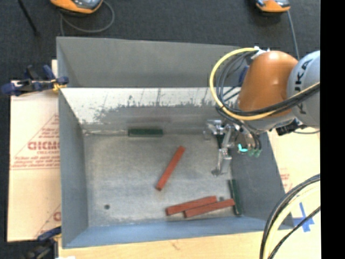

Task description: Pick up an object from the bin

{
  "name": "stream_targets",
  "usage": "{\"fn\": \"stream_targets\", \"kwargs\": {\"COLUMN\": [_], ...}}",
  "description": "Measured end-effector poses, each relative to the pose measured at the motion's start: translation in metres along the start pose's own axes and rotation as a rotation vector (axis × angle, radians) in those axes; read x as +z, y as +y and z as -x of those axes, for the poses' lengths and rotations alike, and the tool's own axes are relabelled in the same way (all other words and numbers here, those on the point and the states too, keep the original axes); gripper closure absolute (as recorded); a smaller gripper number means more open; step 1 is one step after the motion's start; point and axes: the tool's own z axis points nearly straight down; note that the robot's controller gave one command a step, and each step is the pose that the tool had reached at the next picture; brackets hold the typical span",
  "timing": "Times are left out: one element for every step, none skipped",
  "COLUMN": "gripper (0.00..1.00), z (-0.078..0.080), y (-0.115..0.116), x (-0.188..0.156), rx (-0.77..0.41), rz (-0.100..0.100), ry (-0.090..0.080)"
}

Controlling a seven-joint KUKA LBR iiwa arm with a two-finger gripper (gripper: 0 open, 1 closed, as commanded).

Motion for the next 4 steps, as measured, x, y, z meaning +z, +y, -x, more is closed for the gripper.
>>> {"fn": "stream_targets", "kwargs": {"gripper": [0.0, 0.0, 0.0, 1.0], "z": [0.025, 0.019, -0.038, -0.037], "y": [0.041, 0.111, 0.14, 0.14], "x": [0.1, 0.096, 0.096, 0.096], "rx": [-0.078, -0.221, -0.601, -0.6], "rz": [0.002, 0.002, 0.001, 0.0], "ry": [-0.001, -0.005, -0.004, -0.005]}}
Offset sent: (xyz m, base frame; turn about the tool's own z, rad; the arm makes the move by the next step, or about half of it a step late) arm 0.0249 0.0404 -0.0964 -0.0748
